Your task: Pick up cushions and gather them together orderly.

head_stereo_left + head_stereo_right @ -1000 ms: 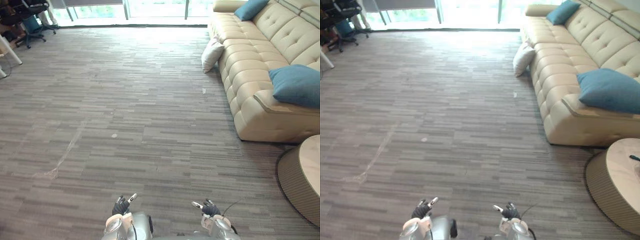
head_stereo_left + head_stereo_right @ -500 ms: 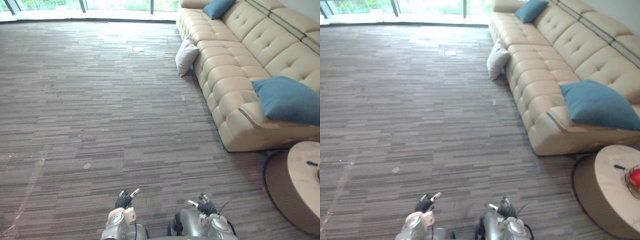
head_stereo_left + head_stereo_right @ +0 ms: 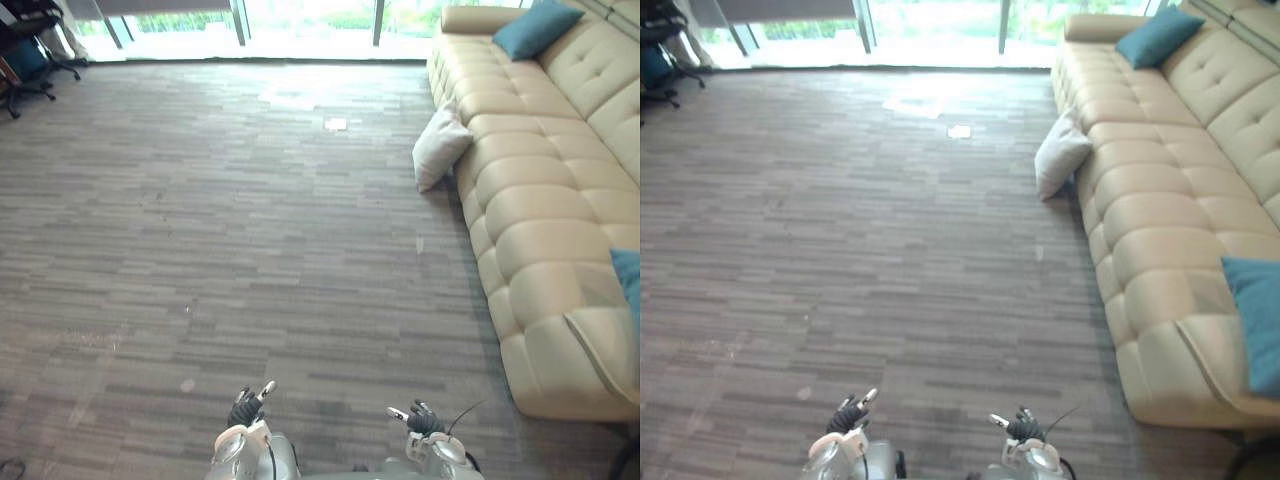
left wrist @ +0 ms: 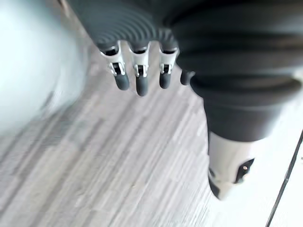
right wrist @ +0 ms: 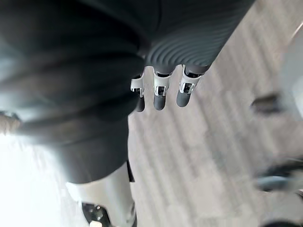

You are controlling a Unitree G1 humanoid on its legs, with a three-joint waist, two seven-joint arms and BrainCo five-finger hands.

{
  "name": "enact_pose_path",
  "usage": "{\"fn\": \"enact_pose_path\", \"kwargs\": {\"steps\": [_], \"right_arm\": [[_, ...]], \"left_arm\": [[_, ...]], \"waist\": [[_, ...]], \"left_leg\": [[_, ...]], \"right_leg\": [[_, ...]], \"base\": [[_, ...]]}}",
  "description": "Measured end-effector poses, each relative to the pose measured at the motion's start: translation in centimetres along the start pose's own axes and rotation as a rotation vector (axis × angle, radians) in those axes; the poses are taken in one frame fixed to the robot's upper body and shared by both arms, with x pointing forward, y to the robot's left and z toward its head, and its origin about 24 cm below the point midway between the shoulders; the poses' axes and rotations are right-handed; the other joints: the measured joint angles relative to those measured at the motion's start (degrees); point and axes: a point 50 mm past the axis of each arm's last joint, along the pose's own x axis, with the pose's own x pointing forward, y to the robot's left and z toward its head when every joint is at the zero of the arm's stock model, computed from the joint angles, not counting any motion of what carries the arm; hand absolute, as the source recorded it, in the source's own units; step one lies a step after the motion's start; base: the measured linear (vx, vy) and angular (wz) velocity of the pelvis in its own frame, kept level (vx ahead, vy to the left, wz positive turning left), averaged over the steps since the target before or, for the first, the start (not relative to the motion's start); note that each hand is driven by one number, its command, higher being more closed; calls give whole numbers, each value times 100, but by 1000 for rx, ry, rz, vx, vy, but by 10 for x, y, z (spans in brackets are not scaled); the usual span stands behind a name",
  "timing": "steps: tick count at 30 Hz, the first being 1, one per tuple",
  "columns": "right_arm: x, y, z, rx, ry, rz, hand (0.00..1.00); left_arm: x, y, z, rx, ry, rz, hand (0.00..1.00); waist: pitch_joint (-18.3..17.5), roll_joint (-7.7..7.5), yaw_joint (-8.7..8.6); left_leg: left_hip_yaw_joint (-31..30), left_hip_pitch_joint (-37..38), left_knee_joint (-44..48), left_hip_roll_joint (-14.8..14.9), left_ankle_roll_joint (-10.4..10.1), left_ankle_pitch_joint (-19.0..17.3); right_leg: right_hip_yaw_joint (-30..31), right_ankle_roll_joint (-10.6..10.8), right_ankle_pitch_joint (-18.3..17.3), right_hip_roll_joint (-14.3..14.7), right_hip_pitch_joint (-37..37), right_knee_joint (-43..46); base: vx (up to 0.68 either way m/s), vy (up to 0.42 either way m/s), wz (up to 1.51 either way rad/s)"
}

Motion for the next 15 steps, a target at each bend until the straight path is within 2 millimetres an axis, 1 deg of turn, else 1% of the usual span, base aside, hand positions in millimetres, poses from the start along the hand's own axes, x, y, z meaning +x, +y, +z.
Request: {"fn": "enact_pose_path", "kwargs": {"steps": [1, 2, 3, 4, 5, 6, 7, 8, 9, 10, 11, 12, 13, 14, 15], "right_arm": [[0, 0, 0, 1, 0, -1, 0], [0, -2, -2, -1, 5, -7, 0], [-2, -5, -6, -3, 18, -15, 0], [-3, 0, -13, 10, 40, -6, 0], [-3, 0, -14, 13, 44, -6, 0], [-4, -5, -18, 23, 52, -22, 0], [-5, -4, -20, 27, 58, -20, 0], [-7, -8, -25, 27, 69, -28, 0], [-8, -8, -26, 24, 70, -28, 0], [-8, -8, -25, 19, 63, -25, 0], [-8, -8, -23, 21, 50, -23, 0], [-7, -7, -21, 19, 41, -19, 0], [-7, -6, -17, 17, 24, -16, 0], [-7, -6, -15, 15, 16, -15, 0], [-6, -6, -13, 19, 9, -19, 0]], "left_arm": [[0, 2, -1, -5, 0, 5, 0], [-1, 4, -3, -8, 8, 13, 0], [-2, 5, -7, -10, 20, 20, 0], [0, 12, -3, 14, 15, 31, 0], [0, 10, -4, 16, 20, 27, 0], [1, 11, -3, 21, 17, 29, 0], [1, 14, -2, 32, 21, 32, 0], [1, 15, -3, 36, 25, 33, 0], [1, 16, -5, 37, 35, 37, 0], [1, 16, -8, 37, 51, 40, 0], [0, 16, -10, 37, 59, 41, 0], [0, 16, -12, 37, 70, 44, 0], [0, 18, -14, 38, 80, 49, 0], [0, 19, -15, 37, 88, 56, 0], [0, 21, -17, 33, 96, 64, 0]], "waist": [[-12, 22, 29], [-56, 88, 54], [-123, 74, 108], [-261, -113, 89], [-269, -141, 101], [-269, -186, 118], [-256, -252, 116], [-250, -264, 109], [-227, -240, 76], [-205, -209, 8], [-203, -199, -41], [-206, -139, -63], [-197, -137, -82], [-195, -140, -119], [-186, -168, -172]], "left_leg": [[-126, -72, -683, -115, -25, 360], [-307, -152, -1253, -217, -66, 1002], [-398, -107, -1285, -255, 97, 1611], [-243, -31, -1328, -492, 391, 1366], [-199, -5, -1199, -510, 554, 1258], [-120, 106, -1077, -553, 595, 1110], [-77, 375, -1037, -651, 656, 885], [-58, 598, -1037, -685, 677, 712], [-71, 926, -1037, -711, 680, 496], [-102, 1272, -1101, -727, 680, 329], [-97, 1531, -1228, -721, 681, 240], [-86, 1879, -1448, -707, 705, 85], [-88, 2145, -1611, -672, 699, -28], [-105, 2346, -1707, -633, 677, -88], [-154, 2668, -1872, -608, 632, -217]], "right_leg": [[64, 90, -51, -49, 120, -24], [157, 230, -102, -51, 326, -119], [303, 356, -120, -79, 442, -195], [394, 580, 33, -399, 418, -61], [534, 679, 138, -462, 313, 180], [691, 899, 296, -541, 170, 682], [792, 1062, 547, -607, -68, 1558], [928, 1240, 918, -637, -407, 2398], [1034, 1325, 1202, -666, -929, 3646], [1007, 1265, 1051, -662, -1358, 4479], [916, 1183, 839, -661, -1654, 4773], [684, 1038, 571, -661, -2096, 4848], [363, 949, 396, -672, -2431, 4636], [80, 837, 283, -677, -2602, 4351], [-418, 776, 205, -671, -2868, 3701]], "base": [[522, 195, -67], [544, 260, -66], [668, 321, -47], [573, 279, -31], [607, 293, -12], [613, 317, -15], [594, 314, -14], [545, 278, -10], [489, 233, -2], [533, 234, 1], [486, 170, 2], [367, 99, -8], [276, 45, -4], [370, 0, 7], [406, -18, 12]]}}
